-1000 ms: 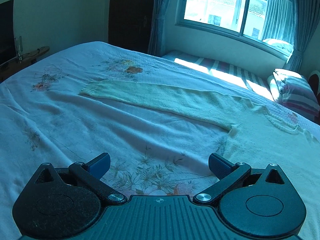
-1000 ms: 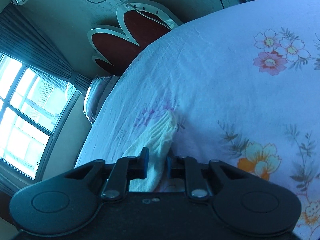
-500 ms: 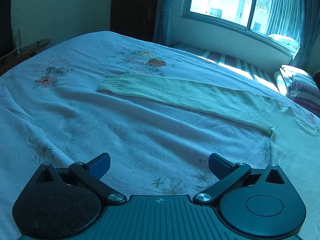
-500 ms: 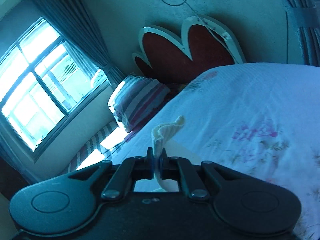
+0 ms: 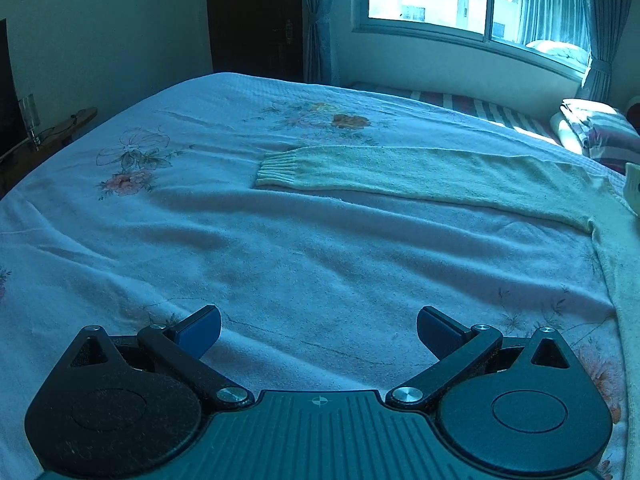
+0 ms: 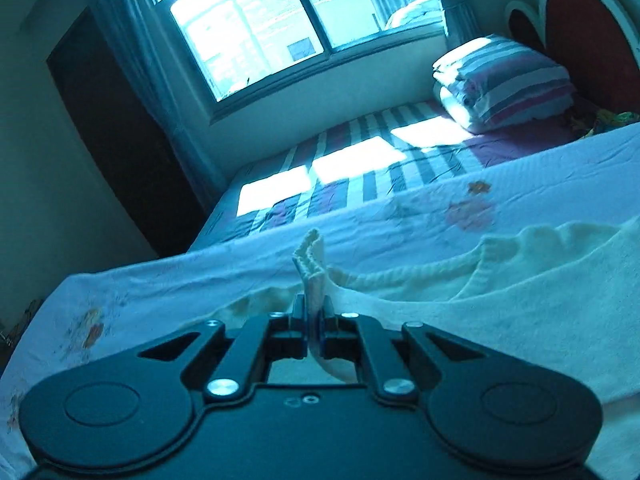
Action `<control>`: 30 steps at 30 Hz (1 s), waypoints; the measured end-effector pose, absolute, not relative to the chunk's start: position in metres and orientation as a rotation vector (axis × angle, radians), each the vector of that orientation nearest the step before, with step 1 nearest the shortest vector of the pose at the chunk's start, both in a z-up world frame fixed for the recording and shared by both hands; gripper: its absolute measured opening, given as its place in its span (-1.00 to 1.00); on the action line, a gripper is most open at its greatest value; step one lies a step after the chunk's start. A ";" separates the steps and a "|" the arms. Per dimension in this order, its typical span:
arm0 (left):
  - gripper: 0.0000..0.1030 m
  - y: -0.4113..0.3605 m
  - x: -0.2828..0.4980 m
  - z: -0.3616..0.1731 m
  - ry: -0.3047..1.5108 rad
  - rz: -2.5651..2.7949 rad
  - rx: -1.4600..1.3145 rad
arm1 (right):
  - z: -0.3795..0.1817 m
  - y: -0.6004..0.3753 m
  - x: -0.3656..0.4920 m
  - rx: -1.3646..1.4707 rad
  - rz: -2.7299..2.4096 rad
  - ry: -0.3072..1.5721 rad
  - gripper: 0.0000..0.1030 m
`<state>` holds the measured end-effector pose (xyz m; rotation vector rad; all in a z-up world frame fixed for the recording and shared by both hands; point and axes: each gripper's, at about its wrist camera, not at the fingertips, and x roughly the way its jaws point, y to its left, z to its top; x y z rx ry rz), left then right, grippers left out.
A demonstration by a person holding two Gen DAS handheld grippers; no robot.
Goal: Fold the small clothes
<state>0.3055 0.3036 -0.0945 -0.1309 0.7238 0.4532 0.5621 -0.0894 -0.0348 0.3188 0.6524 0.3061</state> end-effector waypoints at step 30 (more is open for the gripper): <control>-0.07 0.156 0.487 -0.073 0.689 -0.121 -0.430 | -0.038 -0.177 0.478 0.333 0.154 0.569 -0.52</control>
